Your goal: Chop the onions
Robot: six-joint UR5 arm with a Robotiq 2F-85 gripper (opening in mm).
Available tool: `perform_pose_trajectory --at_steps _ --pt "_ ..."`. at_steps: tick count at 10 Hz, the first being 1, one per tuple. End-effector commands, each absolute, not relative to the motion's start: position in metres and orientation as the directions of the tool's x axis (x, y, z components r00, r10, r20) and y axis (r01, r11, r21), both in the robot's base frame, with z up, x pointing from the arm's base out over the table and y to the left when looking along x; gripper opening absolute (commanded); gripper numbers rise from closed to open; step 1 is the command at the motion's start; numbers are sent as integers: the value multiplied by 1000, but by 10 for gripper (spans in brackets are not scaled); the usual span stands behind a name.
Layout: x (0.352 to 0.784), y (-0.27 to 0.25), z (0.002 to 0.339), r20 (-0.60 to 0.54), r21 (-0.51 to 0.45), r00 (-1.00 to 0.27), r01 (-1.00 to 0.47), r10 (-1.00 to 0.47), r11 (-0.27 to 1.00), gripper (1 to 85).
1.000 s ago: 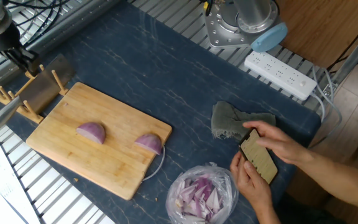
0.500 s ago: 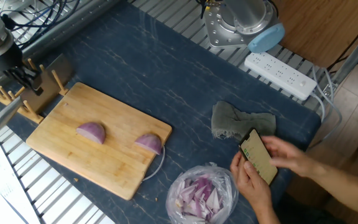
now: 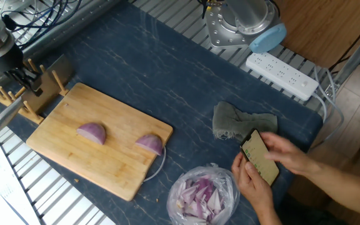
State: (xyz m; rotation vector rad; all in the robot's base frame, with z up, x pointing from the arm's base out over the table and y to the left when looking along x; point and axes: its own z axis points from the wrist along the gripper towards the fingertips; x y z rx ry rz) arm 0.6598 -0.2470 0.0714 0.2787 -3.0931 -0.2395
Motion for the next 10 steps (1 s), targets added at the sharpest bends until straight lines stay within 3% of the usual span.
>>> perform_pose_trajectory --at_steps 1,7,9,10 --pt "662 -245 71 5 155 -986 -162 -165 974 250" --pt "662 -240 71 13 137 -990 -138 -141 981 223" --pt "663 -246 70 15 112 -993 -114 -116 987 123" --pt "664 -249 70 14 99 -994 -103 -105 990 33"
